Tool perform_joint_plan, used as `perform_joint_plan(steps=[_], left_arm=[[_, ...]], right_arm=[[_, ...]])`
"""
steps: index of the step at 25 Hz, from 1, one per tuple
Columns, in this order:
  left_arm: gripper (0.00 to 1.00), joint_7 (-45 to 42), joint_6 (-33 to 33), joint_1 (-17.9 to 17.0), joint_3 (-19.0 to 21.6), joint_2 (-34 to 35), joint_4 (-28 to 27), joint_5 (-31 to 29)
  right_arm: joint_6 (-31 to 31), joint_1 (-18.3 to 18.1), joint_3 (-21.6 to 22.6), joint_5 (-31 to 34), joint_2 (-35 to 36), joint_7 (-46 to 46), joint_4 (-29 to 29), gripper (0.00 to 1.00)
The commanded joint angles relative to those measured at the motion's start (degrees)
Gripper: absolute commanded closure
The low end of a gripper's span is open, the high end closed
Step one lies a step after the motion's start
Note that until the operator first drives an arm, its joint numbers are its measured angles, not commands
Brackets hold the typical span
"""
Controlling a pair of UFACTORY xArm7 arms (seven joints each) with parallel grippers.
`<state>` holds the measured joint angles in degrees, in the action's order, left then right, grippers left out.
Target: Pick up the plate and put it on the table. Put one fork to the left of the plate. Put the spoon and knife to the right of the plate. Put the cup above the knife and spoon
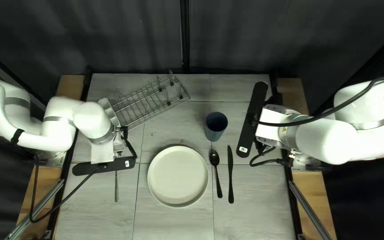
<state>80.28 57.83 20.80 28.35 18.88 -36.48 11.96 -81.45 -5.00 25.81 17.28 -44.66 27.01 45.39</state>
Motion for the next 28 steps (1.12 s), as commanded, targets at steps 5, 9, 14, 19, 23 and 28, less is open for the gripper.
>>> perform_joint_plan(steps=[5,9,14,19,23,28], left_arm=[[1.00,-0.73,-8.12,0.87,3.21,-6.32,0.42,-8.10],[1.00,0.11,-12.40,1.14,3.65,-9.22,1.22,-10.40],[1.00,1.71,-17.98,2.20,2.89,-12.42,2.88,-11.73],[1.00,4.14,-21.22,3.09,1.69,-13.99,4.02,-11.05],[1.00,4.89,-23.15,3.55,1.21,-15.22,4.65,-10.87],[1.00,5.80,-26.61,4.47,0.39,-17.08,5.73,-12.25]], right_arm=[[0.00,0.00,0.00,0.00,0.00,0.00,0.00,0.00],[0.00,0.00,0.00,0.00,0.00,0.00,0.00,0.00],[0.00,0.00,0.00,0.00,0.00,0.00,0.00,0.00],[0.00,0.00,0.00,0.00,0.00,0.00,0.00,0.00],[0.00,0.00,0.00,0.00,0.00,0.00,0.00,0.00],[0.00,0.00,0.00,0.00,0.00,0.00,0.00,0.00]])
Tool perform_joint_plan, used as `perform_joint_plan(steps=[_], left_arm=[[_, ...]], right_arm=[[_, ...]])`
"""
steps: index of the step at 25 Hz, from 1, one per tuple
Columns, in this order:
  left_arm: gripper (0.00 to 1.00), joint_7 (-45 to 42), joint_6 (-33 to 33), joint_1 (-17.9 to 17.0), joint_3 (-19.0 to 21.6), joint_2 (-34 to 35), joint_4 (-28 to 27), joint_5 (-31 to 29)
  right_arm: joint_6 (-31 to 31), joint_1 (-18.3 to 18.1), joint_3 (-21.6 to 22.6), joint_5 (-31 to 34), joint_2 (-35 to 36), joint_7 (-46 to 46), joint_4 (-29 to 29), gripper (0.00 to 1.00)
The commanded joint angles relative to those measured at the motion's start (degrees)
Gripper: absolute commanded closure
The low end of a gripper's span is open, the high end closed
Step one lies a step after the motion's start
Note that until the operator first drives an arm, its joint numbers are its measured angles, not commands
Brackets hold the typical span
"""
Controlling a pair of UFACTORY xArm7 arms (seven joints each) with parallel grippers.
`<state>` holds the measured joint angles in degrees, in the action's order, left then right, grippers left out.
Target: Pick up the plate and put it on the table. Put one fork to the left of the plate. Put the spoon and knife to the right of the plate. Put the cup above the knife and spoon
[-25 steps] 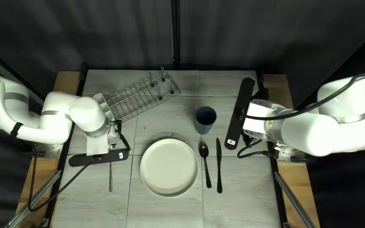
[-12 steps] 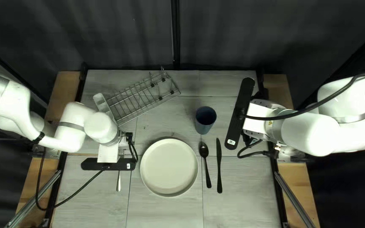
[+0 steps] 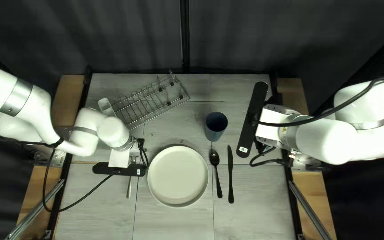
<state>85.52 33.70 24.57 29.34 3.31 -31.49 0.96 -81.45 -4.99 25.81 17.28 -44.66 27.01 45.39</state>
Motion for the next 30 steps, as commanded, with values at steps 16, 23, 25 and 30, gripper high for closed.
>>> perform_joint_plan(steps=[16,23,25,30], left_arm=[[0.05,4.42,-5.87,1.82,-1.78,-2.38,3.00,0.20],[0.00,6.07,-4.46,2.32,-2.56,-0.99,2.89,2.48],[0.00,5.87,-2.61,2.41,-3.08,1.24,2.85,4.46],[0.00,2.19,6.35,1.60,-5.15,11.40,3.04,12.19]], right_arm=[[0.00,0.00,0.00,0.00,0.00,0.00,0.00,0.00],[0.00,0.00,0.00,0.00,0.00,0.00,0.00,0.00],[0.00,0.00,0.00,0.00,0.00,0.00,0.00,0.00],[0.00,0.00,0.00,0.00,0.00,0.00,0.00,0.00]])
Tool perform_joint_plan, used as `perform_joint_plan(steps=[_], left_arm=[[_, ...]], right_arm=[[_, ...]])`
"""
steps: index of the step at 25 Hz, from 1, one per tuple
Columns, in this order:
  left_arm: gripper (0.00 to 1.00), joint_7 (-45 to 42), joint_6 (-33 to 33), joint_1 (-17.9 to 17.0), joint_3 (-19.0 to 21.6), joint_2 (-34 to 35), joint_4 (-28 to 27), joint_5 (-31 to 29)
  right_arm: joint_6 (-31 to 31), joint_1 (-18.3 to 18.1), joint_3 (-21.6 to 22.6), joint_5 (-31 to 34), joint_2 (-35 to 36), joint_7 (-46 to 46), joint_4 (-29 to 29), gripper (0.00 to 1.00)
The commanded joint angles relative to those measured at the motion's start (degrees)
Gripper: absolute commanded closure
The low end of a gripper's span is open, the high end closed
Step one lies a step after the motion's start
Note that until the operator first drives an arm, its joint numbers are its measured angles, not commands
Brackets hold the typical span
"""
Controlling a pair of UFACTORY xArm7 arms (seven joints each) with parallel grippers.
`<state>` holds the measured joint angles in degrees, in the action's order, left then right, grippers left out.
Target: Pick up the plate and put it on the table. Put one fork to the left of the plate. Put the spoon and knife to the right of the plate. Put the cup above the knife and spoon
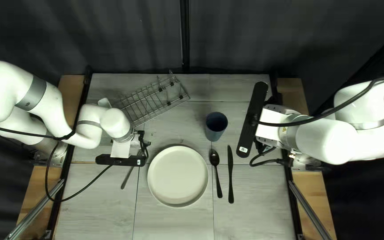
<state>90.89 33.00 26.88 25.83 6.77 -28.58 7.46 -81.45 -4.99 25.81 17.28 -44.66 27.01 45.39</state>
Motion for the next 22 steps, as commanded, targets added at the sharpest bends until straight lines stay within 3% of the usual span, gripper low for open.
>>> perform_joint_plan(steps=[1,8,13,22], left_arm=[[0.00,-5.19,9.42,-0.69,-2.07,10.39,-0.21,7.09],[0.00,-23.28,18.89,1.00,-3.48,21.41,-2.55,14.89],[0.00,-31.73,21.36,-1.34,-3.51,34.34,1.67,21.05],[0.00,-31.73,21.36,-1.34,-3.51,34.34,1.67,21.05]], right_arm=[[0.00,0.00,0.00,0.00,0.00,0.00,0.00,0.00],[0.00,0.00,0.00,0.00,0.00,0.00,0.00,0.00],[0.00,0.00,0.00,0.00,0.00,0.00,0.00,0.00],[0.00,0.00,0.00,0.00,0.00,0.00,0.00,0.00]])
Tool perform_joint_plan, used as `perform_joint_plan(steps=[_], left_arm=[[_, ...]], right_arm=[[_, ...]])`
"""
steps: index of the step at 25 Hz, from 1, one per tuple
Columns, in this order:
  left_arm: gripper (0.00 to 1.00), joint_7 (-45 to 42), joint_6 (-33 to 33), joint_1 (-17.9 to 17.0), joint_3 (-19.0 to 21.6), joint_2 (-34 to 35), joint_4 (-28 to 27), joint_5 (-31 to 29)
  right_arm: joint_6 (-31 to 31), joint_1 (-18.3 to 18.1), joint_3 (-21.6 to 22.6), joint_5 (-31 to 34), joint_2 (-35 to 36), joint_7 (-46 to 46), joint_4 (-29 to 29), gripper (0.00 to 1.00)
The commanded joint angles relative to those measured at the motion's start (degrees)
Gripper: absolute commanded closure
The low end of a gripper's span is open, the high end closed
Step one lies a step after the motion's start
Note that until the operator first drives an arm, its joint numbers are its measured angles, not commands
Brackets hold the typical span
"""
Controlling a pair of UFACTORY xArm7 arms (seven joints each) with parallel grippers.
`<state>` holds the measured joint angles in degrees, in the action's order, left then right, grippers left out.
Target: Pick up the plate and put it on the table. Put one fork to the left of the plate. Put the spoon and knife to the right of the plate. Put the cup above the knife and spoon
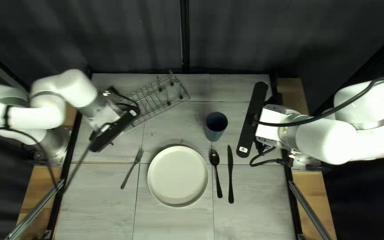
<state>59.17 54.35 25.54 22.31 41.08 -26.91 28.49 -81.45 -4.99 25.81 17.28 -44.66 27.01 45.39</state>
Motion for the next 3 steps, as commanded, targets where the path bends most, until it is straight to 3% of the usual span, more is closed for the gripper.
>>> perform_joint_plan(steps=[1,3], left_arm=[[0.00,-0.02,0.01,-0.01,0.00,0.03,0.00,0.01],[0.00,-0.02,0.01,-0.01,0.00,0.03,0.00,0.01]], right_arm=[[0.00,0.00,0.00,0.00,0.00,0.00,0.00,0.00],[0.00,0.00,0.00,0.00,0.00,0.00,0.00,0.00]])
